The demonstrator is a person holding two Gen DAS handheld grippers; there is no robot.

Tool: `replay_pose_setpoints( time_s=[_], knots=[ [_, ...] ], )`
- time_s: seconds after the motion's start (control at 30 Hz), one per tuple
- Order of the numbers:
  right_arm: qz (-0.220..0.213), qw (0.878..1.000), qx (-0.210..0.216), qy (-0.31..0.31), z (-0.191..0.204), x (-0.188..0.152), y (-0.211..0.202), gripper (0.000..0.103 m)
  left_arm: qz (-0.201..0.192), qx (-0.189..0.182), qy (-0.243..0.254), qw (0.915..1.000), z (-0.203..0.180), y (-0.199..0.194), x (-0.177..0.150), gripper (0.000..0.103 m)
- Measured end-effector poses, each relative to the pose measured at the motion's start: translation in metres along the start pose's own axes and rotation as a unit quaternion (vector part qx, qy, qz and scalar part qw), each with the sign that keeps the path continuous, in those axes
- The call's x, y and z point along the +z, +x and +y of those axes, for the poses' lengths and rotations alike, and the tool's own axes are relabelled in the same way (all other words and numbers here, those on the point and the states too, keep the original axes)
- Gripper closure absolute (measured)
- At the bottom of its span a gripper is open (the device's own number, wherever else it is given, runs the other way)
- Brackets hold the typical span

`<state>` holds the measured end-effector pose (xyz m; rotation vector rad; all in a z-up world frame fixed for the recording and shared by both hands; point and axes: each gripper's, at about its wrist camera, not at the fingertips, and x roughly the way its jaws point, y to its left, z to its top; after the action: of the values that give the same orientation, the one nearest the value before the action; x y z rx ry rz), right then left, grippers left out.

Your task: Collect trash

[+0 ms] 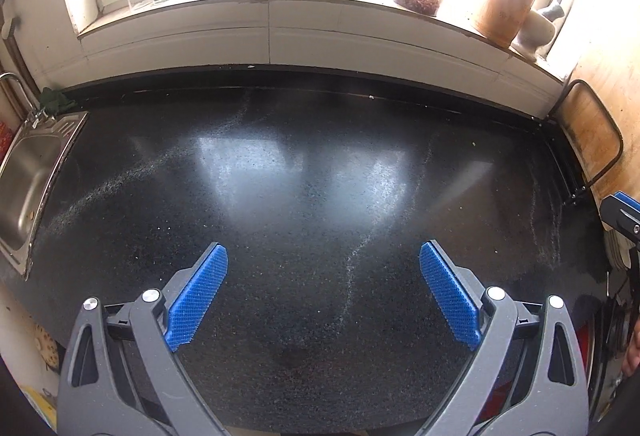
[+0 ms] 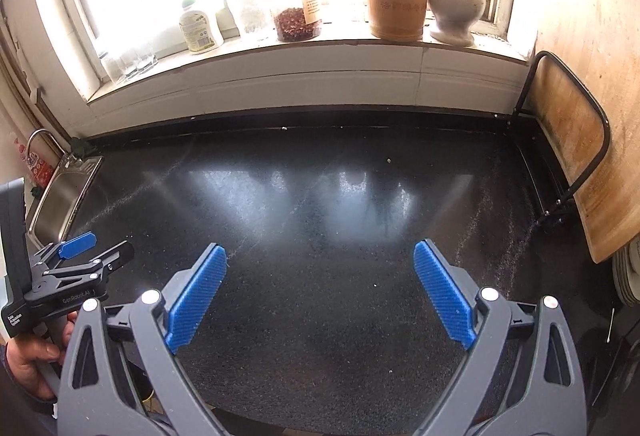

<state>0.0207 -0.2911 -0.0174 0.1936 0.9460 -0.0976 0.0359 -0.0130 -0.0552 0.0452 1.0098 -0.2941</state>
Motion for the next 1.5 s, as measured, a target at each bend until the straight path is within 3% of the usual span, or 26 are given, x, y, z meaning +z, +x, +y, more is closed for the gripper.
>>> replay_pose_setpoints(
  time_s=[1.5],
  knots=[
    [0.022, 1.000, 0.012, 0.001, -0.002, 0.009, 0.021, 0.011, 0.019, 0.009, -0.005, 0.9998, 0.004, 0.014, 0.007, 0.009]
  ],
)
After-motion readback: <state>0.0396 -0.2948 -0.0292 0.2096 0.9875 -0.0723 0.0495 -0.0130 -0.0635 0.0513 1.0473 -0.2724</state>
